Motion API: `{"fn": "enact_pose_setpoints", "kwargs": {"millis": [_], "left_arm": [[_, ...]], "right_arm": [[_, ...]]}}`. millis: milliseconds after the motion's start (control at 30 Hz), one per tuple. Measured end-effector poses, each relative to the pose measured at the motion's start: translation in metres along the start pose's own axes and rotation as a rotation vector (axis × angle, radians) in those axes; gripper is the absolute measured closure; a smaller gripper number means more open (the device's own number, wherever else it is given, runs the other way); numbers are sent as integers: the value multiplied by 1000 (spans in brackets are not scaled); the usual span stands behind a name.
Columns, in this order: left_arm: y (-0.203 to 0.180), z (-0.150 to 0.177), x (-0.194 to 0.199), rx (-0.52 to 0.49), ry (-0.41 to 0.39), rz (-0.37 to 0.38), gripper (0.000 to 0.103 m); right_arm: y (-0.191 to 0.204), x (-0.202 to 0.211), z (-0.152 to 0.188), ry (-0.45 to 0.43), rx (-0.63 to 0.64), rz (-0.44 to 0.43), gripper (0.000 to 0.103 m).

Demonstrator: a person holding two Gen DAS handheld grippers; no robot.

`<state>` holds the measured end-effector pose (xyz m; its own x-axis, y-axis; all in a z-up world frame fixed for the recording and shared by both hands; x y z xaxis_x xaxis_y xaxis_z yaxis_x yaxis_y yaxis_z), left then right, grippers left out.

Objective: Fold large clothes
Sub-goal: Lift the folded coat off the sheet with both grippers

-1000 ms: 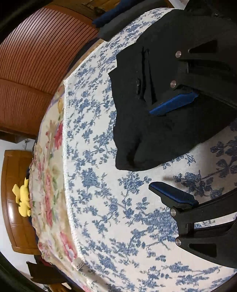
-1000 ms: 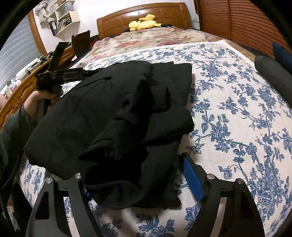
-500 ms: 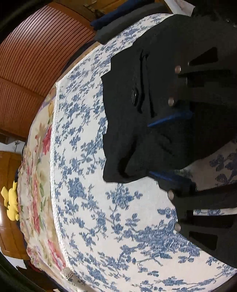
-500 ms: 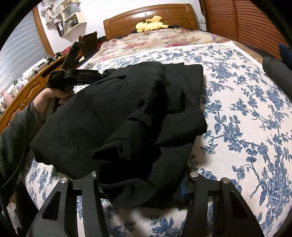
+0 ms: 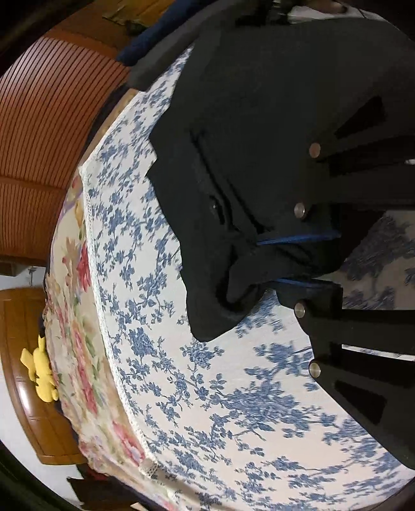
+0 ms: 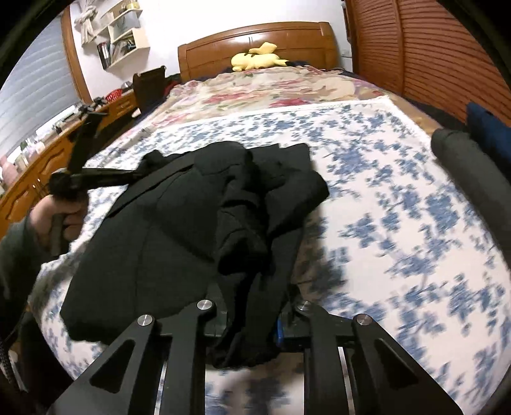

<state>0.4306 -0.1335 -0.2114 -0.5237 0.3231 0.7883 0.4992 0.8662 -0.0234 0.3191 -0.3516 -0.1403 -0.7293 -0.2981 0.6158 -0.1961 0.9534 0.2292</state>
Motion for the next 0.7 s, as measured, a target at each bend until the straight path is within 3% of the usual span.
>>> {"fn": "enact_pose_setpoints", "kwargs": {"millis": [100,300,433,467,533,700], "left_arm": [[-2,4,0,-15,-6,-33,84],[2,7,-6,-3,-3,-26,84],[1,7,-7,-7,-2,-26,84],[0,7,-7,-3,-5,-22,84],[0,8,-5,0,-11,-21,87],[-7,2,23,-17,-59,-83,91]], "right_arm": [[-2,-7,-3,15,-11,2,84],[-3,-16,-6,18,-51,13,72],[-5,-18,-4,25,-79,-3,70],[-4,-18,-5,23,-73,-7,71],[2,-14,-7,4,-35,-10,84],[15,11,-14,-85,22,-11,92]]}}
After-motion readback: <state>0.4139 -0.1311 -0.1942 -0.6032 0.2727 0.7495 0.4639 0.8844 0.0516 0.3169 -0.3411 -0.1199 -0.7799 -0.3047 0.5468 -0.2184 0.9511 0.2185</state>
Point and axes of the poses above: each gripper's, at about its wrist camera, not at the fingertips, and x roughly against the way its jaws point, y to its left, z to its underside, the point moved 8 cm from there along -x, roughly the way its jaws point, and after that the axes turned 8 degrees about -x, right-handed, at the moved point
